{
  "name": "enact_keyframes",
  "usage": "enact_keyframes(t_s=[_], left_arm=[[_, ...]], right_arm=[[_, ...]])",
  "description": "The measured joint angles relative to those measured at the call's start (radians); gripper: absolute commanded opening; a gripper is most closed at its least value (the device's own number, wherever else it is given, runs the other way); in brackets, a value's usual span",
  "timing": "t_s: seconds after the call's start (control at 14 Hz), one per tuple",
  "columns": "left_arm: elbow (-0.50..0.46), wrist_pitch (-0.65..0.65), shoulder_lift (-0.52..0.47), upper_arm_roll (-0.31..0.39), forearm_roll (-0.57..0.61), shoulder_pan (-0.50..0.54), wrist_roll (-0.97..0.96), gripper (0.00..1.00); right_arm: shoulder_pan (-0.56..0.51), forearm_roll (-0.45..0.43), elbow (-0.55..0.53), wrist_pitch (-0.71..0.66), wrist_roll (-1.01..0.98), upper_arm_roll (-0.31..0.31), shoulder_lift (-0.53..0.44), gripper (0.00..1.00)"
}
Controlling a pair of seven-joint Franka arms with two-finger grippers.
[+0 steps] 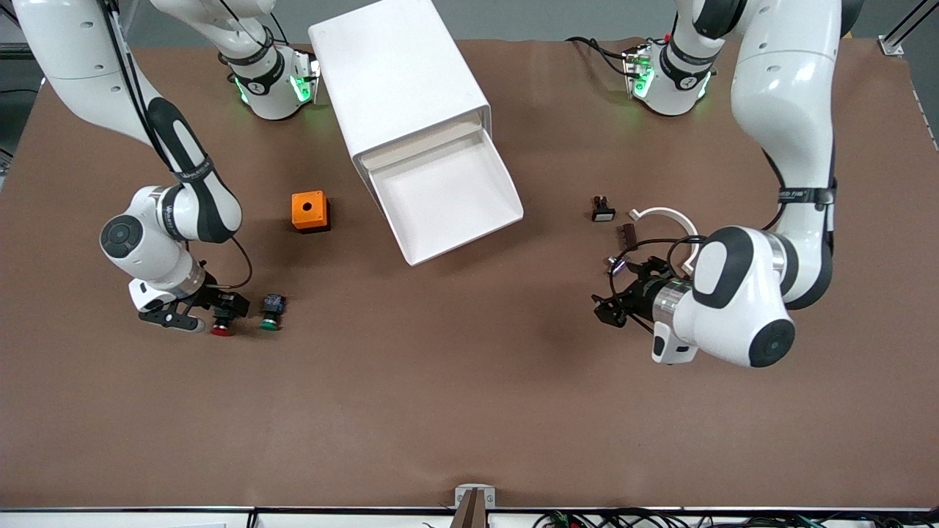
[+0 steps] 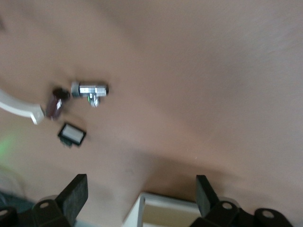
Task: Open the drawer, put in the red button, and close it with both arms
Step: 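Grasp the red push button with the right gripper and lift it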
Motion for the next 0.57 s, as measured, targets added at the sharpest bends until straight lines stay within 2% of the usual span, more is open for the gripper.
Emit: enact_keyframes(t_s=[0.07,0.14,0.57], left_arm=[[0.0,0.03,-0.01,0.0,0.026,-0.001,0.023,1.0],[0.0,0.058,-0.014,0.0,0.05,-0.001,0.038,1.0],[-0.001,0.175,-0.014,0.0,0.117,-0.01,0.061,1.0]], right_arm=[[0.0,0.0,0.0,-0.003,0.0,0.0,0.002,0.21],[0.0,0.0,0.0,-0.01,0.0,0.0,0.003,0.0],[0.002,0.0,0.015,-0.071,0.002,0.002,-0.001,0.0]])
